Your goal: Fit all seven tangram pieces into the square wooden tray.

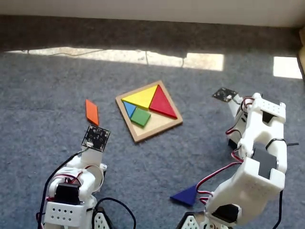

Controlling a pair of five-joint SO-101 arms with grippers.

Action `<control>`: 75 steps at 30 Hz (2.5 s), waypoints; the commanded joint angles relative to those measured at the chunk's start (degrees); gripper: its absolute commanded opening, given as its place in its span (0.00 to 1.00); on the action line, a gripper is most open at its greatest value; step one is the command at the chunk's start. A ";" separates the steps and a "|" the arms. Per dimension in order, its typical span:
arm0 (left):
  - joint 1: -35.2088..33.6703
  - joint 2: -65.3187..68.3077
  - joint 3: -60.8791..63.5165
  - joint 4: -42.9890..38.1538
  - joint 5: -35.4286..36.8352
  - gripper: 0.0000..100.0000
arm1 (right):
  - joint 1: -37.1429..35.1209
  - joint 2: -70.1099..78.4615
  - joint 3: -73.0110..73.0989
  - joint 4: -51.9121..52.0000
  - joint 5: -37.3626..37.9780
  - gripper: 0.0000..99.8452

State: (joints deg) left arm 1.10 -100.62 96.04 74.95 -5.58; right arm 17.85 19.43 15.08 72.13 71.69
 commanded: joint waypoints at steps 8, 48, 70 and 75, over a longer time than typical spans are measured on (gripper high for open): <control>0.75 -1.19 1.19 -0.09 0.53 0.01 | 2.77 1.71 1.10 6.11 9.76 0.21; 0.75 -1.19 1.19 -0.09 0.53 0.01 | -6.55 -14.99 1.54 9.19 -8.44 0.09; 0.75 -1.19 1.19 -0.09 0.53 0.01 | -30.37 -22.99 1.01 7.87 -56.44 0.09; 0.75 -1.19 1.19 -0.09 0.53 0.01 | -37.58 -22.55 1.01 2.33 -73.49 0.09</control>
State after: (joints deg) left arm 1.10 -100.62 96.04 74.95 -5.58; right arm -16.18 -0.53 16.66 77.76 7.60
